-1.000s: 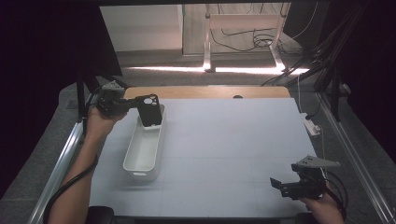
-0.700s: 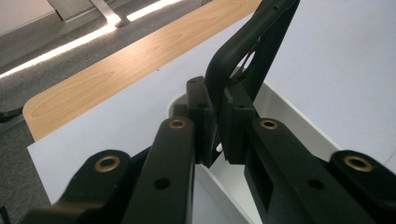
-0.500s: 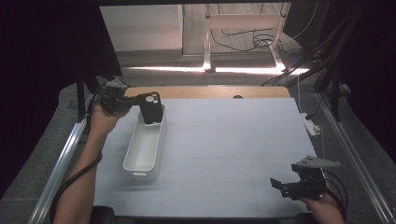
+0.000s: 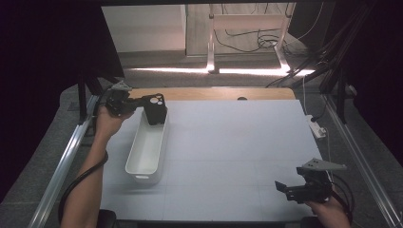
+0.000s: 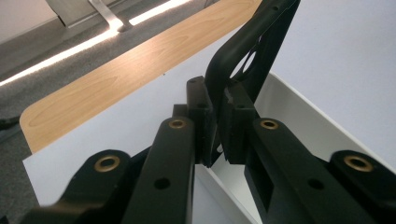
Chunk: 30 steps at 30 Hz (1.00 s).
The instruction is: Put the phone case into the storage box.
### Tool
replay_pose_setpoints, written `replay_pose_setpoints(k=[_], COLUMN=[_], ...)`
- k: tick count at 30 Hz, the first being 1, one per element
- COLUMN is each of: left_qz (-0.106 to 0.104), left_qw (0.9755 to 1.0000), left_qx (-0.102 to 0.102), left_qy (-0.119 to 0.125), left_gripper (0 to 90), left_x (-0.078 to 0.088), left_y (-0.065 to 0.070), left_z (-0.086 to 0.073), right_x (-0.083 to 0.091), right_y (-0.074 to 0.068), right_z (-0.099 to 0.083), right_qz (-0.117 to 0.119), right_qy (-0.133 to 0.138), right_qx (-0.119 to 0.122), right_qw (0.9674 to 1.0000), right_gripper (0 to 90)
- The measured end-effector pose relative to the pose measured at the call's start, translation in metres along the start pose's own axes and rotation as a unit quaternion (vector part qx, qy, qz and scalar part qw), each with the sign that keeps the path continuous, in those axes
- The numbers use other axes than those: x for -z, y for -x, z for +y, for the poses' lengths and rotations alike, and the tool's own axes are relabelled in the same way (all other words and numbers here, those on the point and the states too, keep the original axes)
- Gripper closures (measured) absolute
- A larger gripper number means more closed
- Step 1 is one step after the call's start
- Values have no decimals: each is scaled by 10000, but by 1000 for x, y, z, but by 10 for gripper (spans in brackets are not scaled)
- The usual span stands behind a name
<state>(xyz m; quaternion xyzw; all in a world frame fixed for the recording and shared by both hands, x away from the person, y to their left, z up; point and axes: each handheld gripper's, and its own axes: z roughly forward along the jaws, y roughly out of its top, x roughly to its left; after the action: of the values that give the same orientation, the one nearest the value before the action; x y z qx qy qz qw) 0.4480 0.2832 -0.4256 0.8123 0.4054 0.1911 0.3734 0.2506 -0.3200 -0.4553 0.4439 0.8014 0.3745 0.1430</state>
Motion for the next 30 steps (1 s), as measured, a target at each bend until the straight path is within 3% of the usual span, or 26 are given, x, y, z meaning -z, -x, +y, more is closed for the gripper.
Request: replay_pose_setpoints(k=[5, 12, 17, 25, 30], left_qz=[38, 1, 1, 185, 139], left_qw=[9998, 9996, 9992, 9992, 9984], left_qx=[-158, -140, -26, 202, 424], left_qy=[110, 246, 405, 307, 336], left_gripper=[831, 828, 808, 766, 736], left_x=[-5, -8, -12, -21, -20], left_y=[-2, -7, -12, -13, -14], left_z=[0, -3, -8, -10, -11], right_x=[0, 0, 0, 0, 1], right_y=[0, 0, 0, 0, 0], right_z=[0, 0, 0, 0, -1], right_qz=[12, 16, 22, 22, 27], right_qy=[3, 0, 2, -2, 1], right_qx=[-10, -10, -10, -3, 5], right_qw=[10000, 10000, 10000, 10000, 10000], right_gripper=[1, 1, 2, 2, 2])
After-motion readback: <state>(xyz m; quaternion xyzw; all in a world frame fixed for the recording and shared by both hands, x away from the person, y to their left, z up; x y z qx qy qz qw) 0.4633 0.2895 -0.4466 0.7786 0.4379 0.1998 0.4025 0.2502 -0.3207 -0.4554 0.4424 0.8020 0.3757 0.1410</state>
